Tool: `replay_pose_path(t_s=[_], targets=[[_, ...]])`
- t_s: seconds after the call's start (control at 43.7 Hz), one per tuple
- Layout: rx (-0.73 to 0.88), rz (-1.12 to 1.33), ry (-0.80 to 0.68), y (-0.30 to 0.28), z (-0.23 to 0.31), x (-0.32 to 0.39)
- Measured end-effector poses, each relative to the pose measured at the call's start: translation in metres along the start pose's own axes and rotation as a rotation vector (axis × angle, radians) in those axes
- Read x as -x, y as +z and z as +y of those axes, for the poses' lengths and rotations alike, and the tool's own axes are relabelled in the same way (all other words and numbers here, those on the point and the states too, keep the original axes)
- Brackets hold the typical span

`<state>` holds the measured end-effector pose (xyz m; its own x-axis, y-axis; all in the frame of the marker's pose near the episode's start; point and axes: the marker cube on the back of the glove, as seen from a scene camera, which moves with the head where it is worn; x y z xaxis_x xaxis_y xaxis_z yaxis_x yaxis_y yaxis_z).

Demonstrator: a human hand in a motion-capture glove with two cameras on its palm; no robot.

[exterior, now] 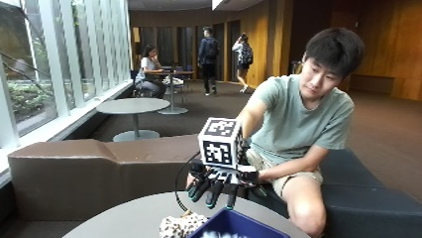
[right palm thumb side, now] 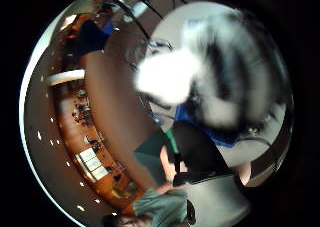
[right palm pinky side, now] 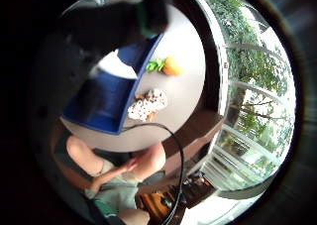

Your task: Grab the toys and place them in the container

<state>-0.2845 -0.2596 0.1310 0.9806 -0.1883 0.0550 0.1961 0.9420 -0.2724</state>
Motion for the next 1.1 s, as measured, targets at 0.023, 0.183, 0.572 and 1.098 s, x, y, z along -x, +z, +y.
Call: replay_pose_path(t_s=[0.023, 0.183, 0.572, 1.098], targets=[[-0.003, 0.009, -0.001, 0.003, 0.0, 0.0], [-0.022, 0.029, -0.02, 0.003, 0.01, -0.002], [-0.08, 0.024, 0.073, -0.06, 0.074, -0.09], [0.17, 0.001, -0.033, 0.148, 0.076, -0.193]])
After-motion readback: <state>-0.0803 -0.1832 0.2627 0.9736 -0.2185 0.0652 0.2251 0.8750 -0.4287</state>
